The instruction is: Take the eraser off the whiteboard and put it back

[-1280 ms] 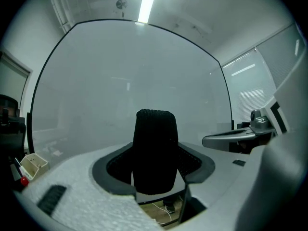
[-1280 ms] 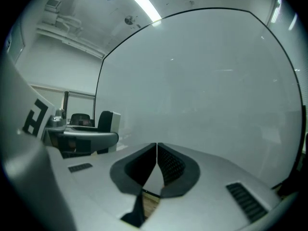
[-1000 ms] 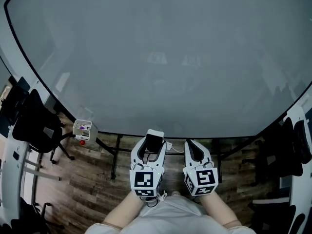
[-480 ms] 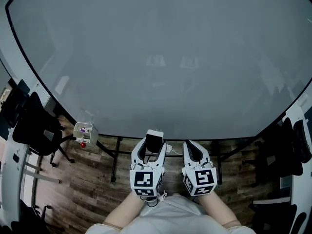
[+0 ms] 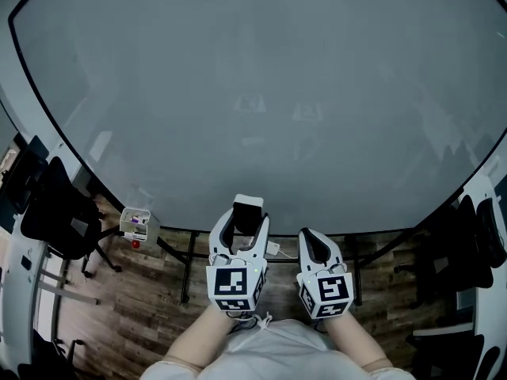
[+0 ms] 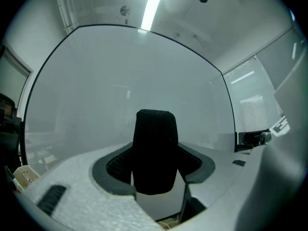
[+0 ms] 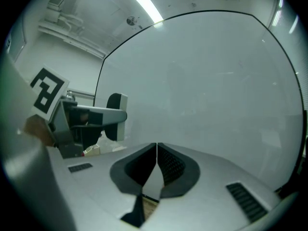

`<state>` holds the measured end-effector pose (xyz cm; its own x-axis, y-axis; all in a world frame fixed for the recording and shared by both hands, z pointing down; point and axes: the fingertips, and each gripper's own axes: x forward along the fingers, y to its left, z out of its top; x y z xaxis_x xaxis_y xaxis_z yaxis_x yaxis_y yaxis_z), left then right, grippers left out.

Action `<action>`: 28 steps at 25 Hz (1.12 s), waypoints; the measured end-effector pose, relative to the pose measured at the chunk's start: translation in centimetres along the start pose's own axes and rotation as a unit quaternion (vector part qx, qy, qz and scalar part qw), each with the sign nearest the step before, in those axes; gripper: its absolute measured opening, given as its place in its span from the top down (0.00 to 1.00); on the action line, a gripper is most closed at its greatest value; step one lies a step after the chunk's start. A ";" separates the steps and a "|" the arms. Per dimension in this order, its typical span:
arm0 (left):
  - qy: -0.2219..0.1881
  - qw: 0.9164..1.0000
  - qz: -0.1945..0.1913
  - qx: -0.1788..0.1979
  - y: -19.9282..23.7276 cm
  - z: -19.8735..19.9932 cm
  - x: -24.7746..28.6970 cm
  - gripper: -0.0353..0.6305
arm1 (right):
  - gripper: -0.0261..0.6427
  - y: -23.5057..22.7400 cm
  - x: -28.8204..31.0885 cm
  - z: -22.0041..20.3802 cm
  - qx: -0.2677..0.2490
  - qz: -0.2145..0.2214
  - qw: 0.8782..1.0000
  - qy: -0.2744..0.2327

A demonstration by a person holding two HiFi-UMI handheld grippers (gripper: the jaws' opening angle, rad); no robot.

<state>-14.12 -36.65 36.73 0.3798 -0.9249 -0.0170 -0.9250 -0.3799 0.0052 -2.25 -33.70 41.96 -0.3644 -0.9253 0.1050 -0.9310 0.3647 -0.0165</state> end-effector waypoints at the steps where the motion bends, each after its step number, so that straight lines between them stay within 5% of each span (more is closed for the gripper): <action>1: -0.007 1.000 0.001 0.005 0.0 0.9 0.5 0.56 | 0.92 -0.2 0.1 0.1 0.000 -0.001 1.000 0.000; 7: -0.036 0.999 0.019 0.028 0.5 4.3 3.0 0.56 | 0.92 -1.0 0.8 0.2 -0.001 -0.004 1.000 -0.003; 19: -0.024 0.997 0.058 0.033 3.0 3.7 6.2 0.56 | 0.92 -2.6 2.8 0.4 -0.003 -0.008 1.000 0.008; 28: -0.024 0.998 0.053 0.035 2.8 3.3 6.6 0.56 | 0.92 -1.9 3.1 -0.2 -0.002 0.001 1.000 0.018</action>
<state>-14.25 -43.77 33.34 0.2804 -0.9575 -0.0679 -0.9591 -0.2766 -0.0611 -1.65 -37.27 42.53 -0.3644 -0.9206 0.1405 -0.9304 0.3664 -0.0125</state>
